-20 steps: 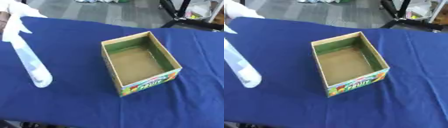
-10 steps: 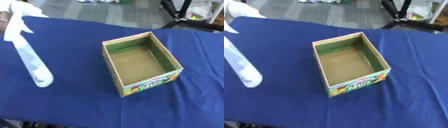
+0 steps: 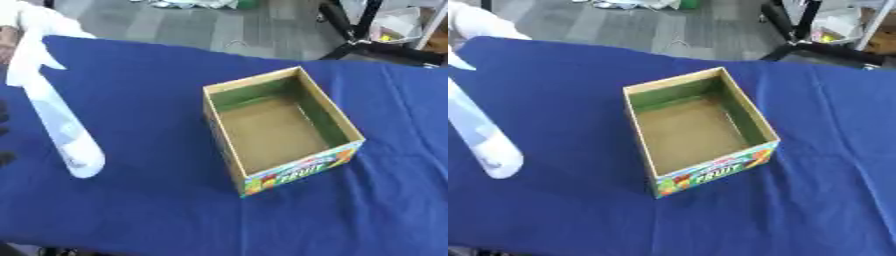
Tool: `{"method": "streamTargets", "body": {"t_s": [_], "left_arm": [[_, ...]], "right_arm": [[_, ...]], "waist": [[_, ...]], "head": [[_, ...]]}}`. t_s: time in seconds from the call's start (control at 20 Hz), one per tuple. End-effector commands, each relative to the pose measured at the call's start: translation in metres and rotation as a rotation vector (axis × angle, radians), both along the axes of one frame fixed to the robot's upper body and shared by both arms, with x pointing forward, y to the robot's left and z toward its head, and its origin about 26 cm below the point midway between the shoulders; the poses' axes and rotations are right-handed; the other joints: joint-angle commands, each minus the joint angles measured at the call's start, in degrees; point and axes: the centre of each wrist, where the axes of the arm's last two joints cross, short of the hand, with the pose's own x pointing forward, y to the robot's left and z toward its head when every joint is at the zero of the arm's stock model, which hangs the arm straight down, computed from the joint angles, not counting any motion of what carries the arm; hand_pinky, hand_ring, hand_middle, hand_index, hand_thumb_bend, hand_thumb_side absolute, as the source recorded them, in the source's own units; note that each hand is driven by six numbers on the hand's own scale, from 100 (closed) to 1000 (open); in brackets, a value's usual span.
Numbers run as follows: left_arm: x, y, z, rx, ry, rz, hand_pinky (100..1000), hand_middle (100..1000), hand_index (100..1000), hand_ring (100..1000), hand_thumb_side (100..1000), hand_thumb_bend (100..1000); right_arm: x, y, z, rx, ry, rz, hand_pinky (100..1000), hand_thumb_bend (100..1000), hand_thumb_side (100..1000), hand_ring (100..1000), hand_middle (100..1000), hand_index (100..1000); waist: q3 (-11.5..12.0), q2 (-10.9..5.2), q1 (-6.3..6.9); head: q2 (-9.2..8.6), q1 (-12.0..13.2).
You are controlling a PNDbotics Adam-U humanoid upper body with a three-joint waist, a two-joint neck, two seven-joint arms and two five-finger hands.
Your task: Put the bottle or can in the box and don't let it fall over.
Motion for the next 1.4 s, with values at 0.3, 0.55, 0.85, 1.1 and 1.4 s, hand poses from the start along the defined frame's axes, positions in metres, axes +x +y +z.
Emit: {"method": "streamTargets", "body": {"t_s": [0.3,0.55,0.85,1.1,1.4], "left_arm": [[0.014,-0.003,0.020,0.062,-0.006,-0.079,1000,1000,879,1000,220,681],[0.028,-0.013,0.021,0.071,0.012,-0.130,1000,1000,873,1000,218,684],[0.039,-0.023,0.020,0.070,0.017,-0.184,1000,1000,852,1000,214,682],[0.049,-0.035,0.018,0.069,0.031,-0.238,1000,1000,837,1000,207,680],[0.056,-0.044,0.014,0.067,0.052,-0.267,1000,1000,814,1000,172,666]], "right_arm": [[-0.001,0.002,0.009,-0.031,-0.023,0.016,997,100,535,1000,1000,1000],[-0.001,0.003,0.009,-0.032,-0.022,0.022,998,100,535,1000,1000,1000],[0.000,0.004,0.009,-0.038,-0.019,0.028,999,100,534,1000,1000,1000],[0.001,0.005,0.010,-0.042,-0.018,0.038,999,100,534,1000,1000,1000],[0.002,0.006,0.010,-0.045,-0.018,0.046,1000,100,534,1000,1000,1000]], "waist": [[-0.17,-0.84,0.23],[-0.29,-0.81,0.15],[-0.54,-0.67,0.10],[-0.72,-0.62,0.07],[-0.89,-0.46,0.05]], "head": [[-1.32,1.46],[-0.93,1.33],[-0.89,1.53],[-1.10,1.89],[-1.28,2.28]]}}
